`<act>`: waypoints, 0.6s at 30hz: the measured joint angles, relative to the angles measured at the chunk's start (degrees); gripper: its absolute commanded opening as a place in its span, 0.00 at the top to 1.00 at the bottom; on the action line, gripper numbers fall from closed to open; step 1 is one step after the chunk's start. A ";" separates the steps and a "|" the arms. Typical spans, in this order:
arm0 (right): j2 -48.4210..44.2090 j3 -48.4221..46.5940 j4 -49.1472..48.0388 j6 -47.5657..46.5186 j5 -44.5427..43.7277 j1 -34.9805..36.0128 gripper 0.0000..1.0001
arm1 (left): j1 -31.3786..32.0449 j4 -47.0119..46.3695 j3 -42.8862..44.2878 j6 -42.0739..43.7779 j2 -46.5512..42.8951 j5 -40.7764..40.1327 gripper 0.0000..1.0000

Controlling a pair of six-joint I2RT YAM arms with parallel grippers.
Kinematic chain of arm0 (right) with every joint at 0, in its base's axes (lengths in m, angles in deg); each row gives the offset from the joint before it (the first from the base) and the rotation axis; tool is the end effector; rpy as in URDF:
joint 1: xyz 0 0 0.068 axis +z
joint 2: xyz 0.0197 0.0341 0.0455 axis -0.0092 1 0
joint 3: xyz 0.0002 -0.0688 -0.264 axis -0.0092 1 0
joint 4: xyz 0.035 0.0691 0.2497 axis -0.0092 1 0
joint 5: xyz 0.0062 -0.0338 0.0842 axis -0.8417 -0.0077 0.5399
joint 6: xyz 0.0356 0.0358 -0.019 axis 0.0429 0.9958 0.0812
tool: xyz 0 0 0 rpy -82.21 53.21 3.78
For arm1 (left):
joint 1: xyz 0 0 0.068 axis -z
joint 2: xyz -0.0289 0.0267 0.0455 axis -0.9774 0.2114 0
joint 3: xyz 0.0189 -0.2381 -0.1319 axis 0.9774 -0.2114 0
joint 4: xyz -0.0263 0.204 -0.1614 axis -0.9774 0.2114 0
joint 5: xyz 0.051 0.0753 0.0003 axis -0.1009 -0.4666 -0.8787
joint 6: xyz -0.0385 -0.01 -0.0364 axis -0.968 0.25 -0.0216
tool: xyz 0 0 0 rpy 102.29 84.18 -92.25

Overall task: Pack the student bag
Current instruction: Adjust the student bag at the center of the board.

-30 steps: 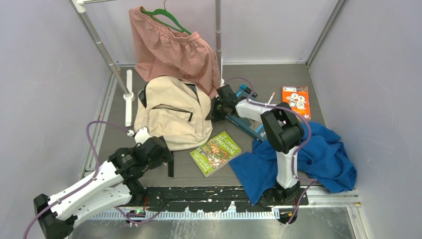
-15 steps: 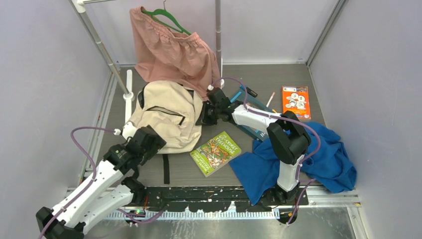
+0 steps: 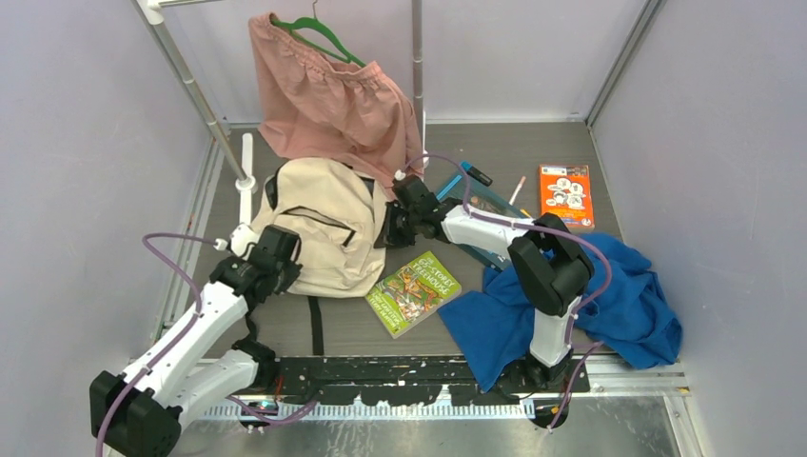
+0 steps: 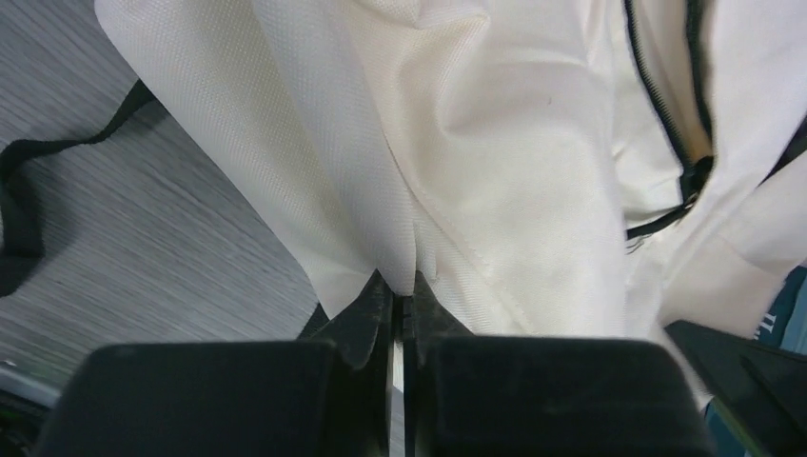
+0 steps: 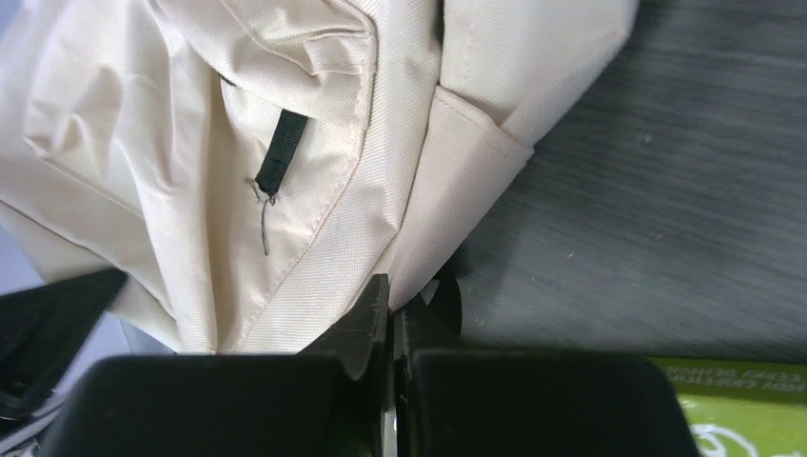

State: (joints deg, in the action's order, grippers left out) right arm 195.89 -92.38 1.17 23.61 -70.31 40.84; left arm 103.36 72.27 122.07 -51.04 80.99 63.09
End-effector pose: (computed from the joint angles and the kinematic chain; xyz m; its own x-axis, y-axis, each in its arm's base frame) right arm 0.2950 0.2714 0.1944 -0.9294 0.0835 -0.3595 -0.1625 0.7820 0.6017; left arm 0.1504 -0.0558 0.2326 -0.4144 -0.7720 -0.4819 -0.6909 0.6116 -0.3856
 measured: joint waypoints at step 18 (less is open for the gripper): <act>-16.74 -4.50 6.19 -16.00 -13.38 32.79 0.36 | -10.01 6.43 28.11 28.02 1.64 -10.73 1.00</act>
State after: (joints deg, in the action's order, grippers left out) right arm 179.14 -96.88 7.36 7.61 -83.69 73.62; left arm 93.35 78.69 150.18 -23.02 82.63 52.36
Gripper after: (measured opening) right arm 0.507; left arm 0.018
